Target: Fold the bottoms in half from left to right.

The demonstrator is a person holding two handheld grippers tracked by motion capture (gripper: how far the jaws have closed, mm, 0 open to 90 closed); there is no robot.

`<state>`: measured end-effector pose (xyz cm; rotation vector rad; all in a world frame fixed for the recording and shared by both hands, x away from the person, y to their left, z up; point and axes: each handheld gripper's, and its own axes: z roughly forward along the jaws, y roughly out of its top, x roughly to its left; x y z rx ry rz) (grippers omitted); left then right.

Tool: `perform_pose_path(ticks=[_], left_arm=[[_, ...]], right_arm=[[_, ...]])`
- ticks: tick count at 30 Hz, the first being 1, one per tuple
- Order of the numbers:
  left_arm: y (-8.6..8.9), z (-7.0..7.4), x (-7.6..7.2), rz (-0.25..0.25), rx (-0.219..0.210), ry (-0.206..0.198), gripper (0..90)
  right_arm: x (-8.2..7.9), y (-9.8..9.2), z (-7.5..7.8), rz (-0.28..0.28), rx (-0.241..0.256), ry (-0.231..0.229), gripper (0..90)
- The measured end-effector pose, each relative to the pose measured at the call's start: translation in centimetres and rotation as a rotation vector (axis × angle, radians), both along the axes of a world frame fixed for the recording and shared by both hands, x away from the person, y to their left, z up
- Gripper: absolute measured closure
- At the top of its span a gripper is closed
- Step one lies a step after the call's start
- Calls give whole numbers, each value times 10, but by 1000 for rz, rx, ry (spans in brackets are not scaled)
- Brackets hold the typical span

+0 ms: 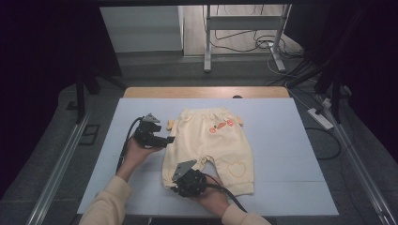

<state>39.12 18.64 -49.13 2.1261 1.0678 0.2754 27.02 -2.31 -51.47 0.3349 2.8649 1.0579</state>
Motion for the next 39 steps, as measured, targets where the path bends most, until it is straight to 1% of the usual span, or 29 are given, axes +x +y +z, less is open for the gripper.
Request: perform_pose_path(ticks=[1,2,4,8,9,10,13,17,20,21,25,28,30,32,34,39], left_arm=[[-1,1,5,9,-2,-2,184],[-1,1,5,9,-2,-2,186],[-1,2,9,13,-9,1,188],[-4,3,17,15,7,-3,188],[-5,3,18,19,2,-4,190],[-5,3,19,22,2,-7,196],[-7,2,24,30,18,-1,196],[-9,0,31,39,19,8,204],[-12,-4,36,40,25,16,210],[-13,-5,37,36,34,21,211],[-13,-11,41,44,31,39,211],[-12,-15,43,50,28,50,211],[-12,-19,46,63,19,58,217],[-14,-23,48,61,27,69,219],[-16,-27,50,59,42,70,219],[-15,-32,54,72,40,81,226]], right_arm=[[0,0,0,1,-2,1,774],[0,0,0,1,-2,1,774],[0,0,-1,2,-2,2,774],[0,0,-2,1,-2,1,774],[0,0,-1,2,-16,-3,774],[0,0,-2,0,-5,0,774],[0,0,-2,0,-3,1,774],[0,0,-2,0,-4,1,774],[0,0,-2,-2,1,1,774],[0,0,-2,-2,1,1,774],[0,-1,-1,1,-9,4,774],[0,-1,-2,-2,-3,3,774],[-1,0,-3,-1,-4,1,774],[-1,0,-2,-6,-9,-1,774],[-2,0,-2,-8,-12,-6,774],[-2,0,-2,-6,-10,-3,774]])
